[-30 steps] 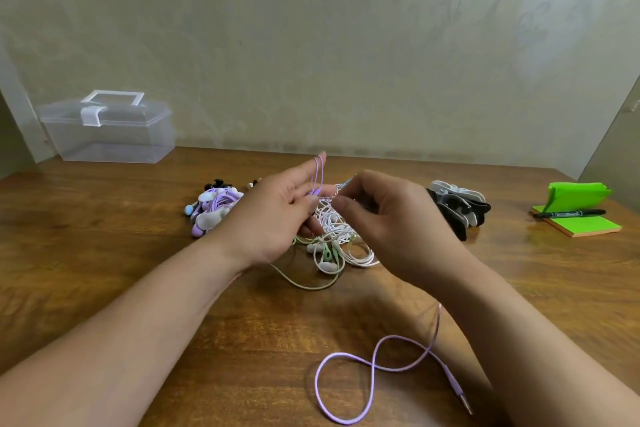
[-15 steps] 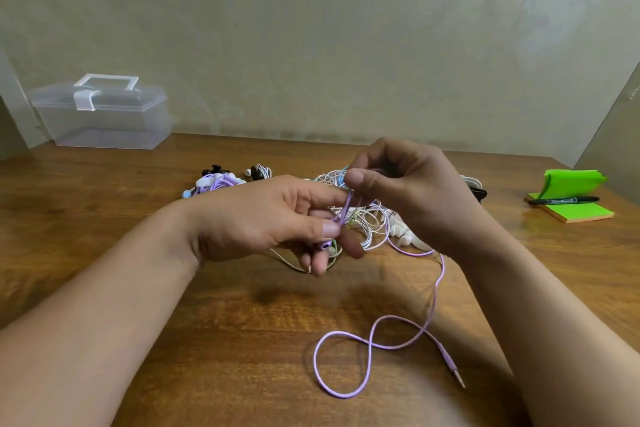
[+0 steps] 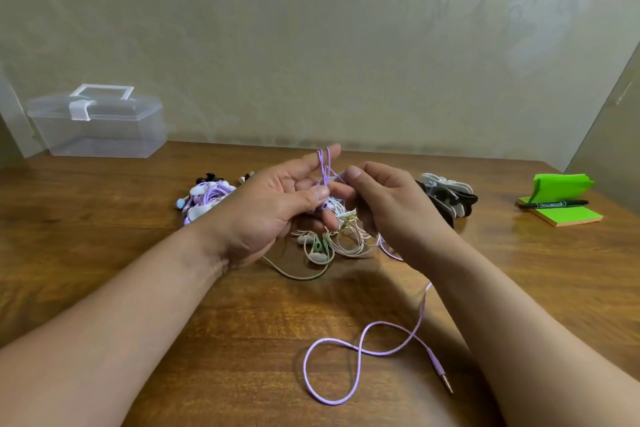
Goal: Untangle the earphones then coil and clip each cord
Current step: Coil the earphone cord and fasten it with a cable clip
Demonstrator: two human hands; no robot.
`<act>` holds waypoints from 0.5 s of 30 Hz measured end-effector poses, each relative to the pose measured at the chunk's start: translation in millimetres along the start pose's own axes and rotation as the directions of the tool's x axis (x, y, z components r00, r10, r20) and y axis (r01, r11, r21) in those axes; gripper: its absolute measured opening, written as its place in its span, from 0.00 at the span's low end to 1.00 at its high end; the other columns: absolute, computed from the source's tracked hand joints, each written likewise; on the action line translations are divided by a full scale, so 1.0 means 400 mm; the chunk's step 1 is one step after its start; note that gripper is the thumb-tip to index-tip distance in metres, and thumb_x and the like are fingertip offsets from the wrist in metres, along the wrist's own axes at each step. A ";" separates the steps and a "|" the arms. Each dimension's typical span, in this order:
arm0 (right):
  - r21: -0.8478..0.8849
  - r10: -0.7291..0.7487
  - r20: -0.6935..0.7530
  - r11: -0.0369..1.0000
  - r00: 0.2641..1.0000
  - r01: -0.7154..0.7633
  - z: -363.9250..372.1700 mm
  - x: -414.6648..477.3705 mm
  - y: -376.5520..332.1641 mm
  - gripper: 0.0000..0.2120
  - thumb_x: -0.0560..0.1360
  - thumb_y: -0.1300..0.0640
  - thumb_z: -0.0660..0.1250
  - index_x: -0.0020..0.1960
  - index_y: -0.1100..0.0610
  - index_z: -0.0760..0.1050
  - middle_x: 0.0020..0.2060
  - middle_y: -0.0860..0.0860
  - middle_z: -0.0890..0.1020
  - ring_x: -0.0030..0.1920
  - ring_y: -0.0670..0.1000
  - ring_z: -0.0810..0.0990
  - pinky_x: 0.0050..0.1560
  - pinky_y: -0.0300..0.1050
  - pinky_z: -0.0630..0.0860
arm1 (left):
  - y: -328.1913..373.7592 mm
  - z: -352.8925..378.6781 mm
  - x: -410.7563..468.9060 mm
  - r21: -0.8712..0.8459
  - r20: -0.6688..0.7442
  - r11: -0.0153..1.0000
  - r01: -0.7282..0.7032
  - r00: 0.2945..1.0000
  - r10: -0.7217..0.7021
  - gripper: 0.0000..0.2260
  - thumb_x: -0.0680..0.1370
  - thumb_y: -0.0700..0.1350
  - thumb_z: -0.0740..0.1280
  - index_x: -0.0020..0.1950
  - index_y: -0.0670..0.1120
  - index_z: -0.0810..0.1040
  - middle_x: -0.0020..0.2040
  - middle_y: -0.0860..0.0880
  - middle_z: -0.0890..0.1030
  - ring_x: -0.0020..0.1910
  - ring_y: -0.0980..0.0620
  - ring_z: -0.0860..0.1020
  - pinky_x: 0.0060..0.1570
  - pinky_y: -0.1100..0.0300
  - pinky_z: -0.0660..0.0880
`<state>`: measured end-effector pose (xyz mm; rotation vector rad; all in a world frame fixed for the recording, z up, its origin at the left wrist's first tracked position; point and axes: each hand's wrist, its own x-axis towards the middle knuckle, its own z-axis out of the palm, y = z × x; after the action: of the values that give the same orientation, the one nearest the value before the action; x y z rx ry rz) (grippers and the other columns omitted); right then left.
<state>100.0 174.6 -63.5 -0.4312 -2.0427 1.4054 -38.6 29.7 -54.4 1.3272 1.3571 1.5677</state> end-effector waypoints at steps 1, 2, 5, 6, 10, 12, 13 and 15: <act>0.005 0.021 -0.004 1.000 1.000 -0.021 0.000 0.000 0.002 0.14 0.86 0.51 0.62 0.49 0.55 0.83 0.34 0.51 0.78 0.29 0.48 0.68 0.30 0.45 0.64 | 0.003 -0.003 0.003 -0.012 -0.027 1.000 -0.014 1.000 0.013 0.24 0.84 0.35 0.60 0.79 0.52 0.68 0.61 0.44 0.85 0.40 0.53 0.82 0.42 0.63 0.80; -0.007 0.041 0.000 0.999 0.999 -0.041 0.000 0.000 0.004 0.13 0.86 0.51 0.63 0.50 0.54 0.83 0.35 0.51 0.79 0.29 0.47 0.68 0.30 0.44 0.64 | 0.007 -0.008 0.007 -0.035 -0.059 0.999 -0.027 0.998 0.025 0.24 0.84 0.35 0.60 0.78 0.53 0.68 0.62 0.45 0.84 0.39 0.53 0.81 0.43 0.62 0.79; -0.239 0.015 0.047 0.971 0.999 -0.003 0.014 -0.012 0.000 0.12 0.85 0.50 0.64 0.49 0.53 0.83 0.33 0.47 0.80 0.28 0.43 0.70 0.31 0.39 0.66 | 0.008 -0.029 0.017 -0.025 -0.166 0.997 -0.066 0.984 0.061 0.25 0.84 0.35 0.60 0.79 0.54 0.66 0.63 0.46 0.84 0.37 0.55 0.82 0.43 0.63 0.79; -0.327 -0.015 0.077 0.944 0.997 0.040 0.022 -0.019 -0.006 0.11 0.85 0.51 0.64 0.49 0.53 0.82 0.33 0.46 0.79 0.29 0.42 0.70 0.32 0.37 0.66 | 0.004 -0.033 0.019 0.053 -0.185 0.996 -0.074 0.979 0.083 0.26 0.85 0.35 0.60 0.80 0.54 0.65 0.62 0.47 0.85 0.37 0.55 0.81 0.43 0.63 0.79; -0.456 -0.154 0.145 0.866 0.977 0.204 0.031 -0.042 -0.037 0.08 0.83 0.56 0.65 0.47 0.54 0.80 0.32 0.46 0.77 0.31 0.44 0.71 0.32 0.38 0.65 | -0.026 -0.039 0.014 0.443 -0.156 0.895 -0.044 0.980 0.125 0.27 0.86 0.36 0.60 0.81 0.59 0.63 0.56 0.57 0.85 0.39 0.53 0.77 0.50 0.58 0.78; -0.497 -0.213 0.155 0.827 0.965 0.263 0.021 -0.044 -0.047 0.06 0.82 0.56 0.66 0.48 0.54 0.81 0.32 0.48 0.79 0.32 0.47 0.73 0.34 0.44 0.67 | -0.031 -0.037 0.009 0.578 -0.091 0.814 -0.055 0.987 0.132 0.27 0.86 0.39 0.61 0.80 0.62 0.63 0.49 0.59 0.85 0.41 0.57 0.77 0.52 0.56 0.76; -0.522 -0.241 0.152 0.804 0.958 0.285 0.018 -0.044 -0.050 0.06 0.82 0.56 0.67 0.48 0.54 0.81 0.33 0.48 0.79 0.34 0.48 0.74 0.35 0.44 0.68 | -0.030 -0.035 0.007 0.634 -0.066 0.772 -0.053 0.990 0.123 0.27 0.86 0.39 0.62 0.80 0.63 0.63 0.48 0.61 0.84 0.40 0.61 0.76 0.50 0.59 0.75; -0.520 -0.281 0.102 0.803 0.954 0.292 0.009 -0.043 -0.060 0.03 0.81 0.54 0.71 0.49 0.53 0.80 0.35 0.46 0.80 0.37 0.46 0.76 0.35 0.39 0.69 | -0.019 -0.032 0.003 0.732 -0.023 0.680 -0.044 0.996 0.089 0.24 0.86 0.41 0.62 0.79 0.61 0.66 0.45 0.68 0.82 0.39 0.64 0.77 0.48 0.62 0.74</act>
<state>112.5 152.7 -47.5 -0.3088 -2.3854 0.6493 -52.1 28.8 -60.8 1.8096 2.1294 1.1146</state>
